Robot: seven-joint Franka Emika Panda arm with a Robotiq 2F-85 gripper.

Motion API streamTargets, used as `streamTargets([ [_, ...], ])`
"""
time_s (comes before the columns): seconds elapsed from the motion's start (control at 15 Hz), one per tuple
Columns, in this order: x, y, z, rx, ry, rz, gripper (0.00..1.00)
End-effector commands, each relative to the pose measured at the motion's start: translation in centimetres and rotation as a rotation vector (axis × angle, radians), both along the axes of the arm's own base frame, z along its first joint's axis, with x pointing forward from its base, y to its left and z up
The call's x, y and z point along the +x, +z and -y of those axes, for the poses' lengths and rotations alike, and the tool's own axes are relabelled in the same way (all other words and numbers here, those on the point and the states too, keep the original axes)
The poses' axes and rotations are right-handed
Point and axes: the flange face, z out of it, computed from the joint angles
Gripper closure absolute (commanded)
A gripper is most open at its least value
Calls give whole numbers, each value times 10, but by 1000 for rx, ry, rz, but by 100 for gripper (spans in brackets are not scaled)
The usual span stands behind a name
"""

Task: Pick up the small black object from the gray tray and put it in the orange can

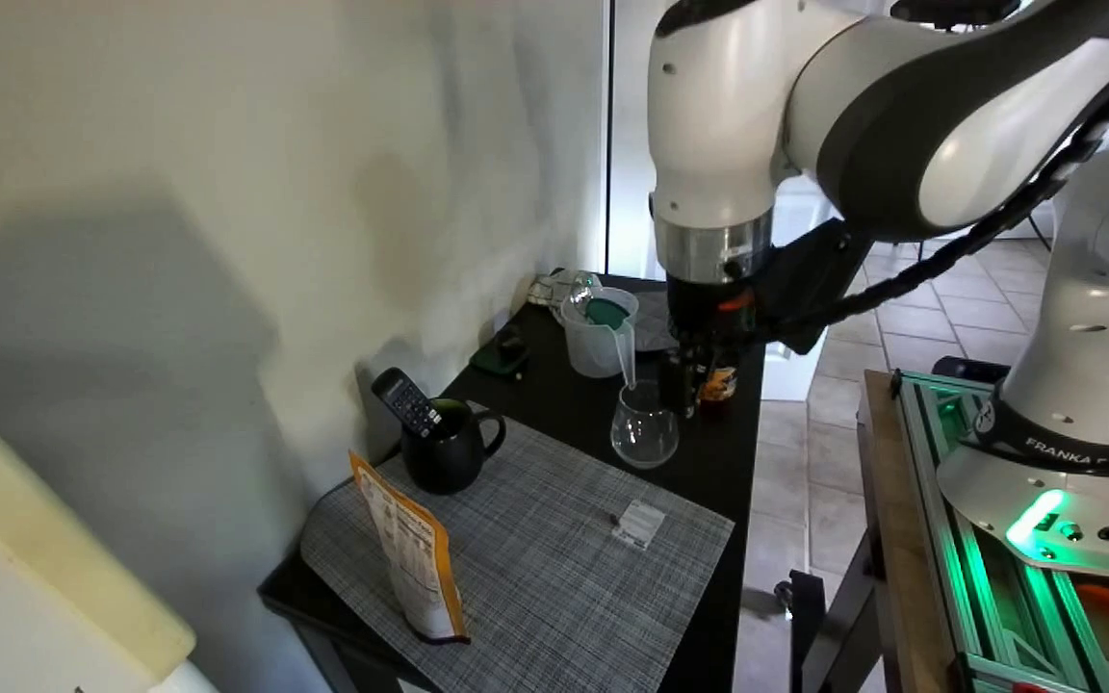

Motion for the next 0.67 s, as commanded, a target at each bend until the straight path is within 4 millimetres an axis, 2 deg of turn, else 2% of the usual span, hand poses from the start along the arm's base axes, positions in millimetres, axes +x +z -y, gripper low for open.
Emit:
streamTargets([
  [0.0, 0, -12, 0, -10, 2, -37, 0],
  [0.07, 2, -21, 0, -12, 3, -61, 0],
  [0.2, 4, -27, -2, -11, 3, -79, 0],
  [0.4, 22, -43, -5, 159, -59, -1, 0],
  [0.6, 36, -60, 3, 275, -112, 107, 0],
])
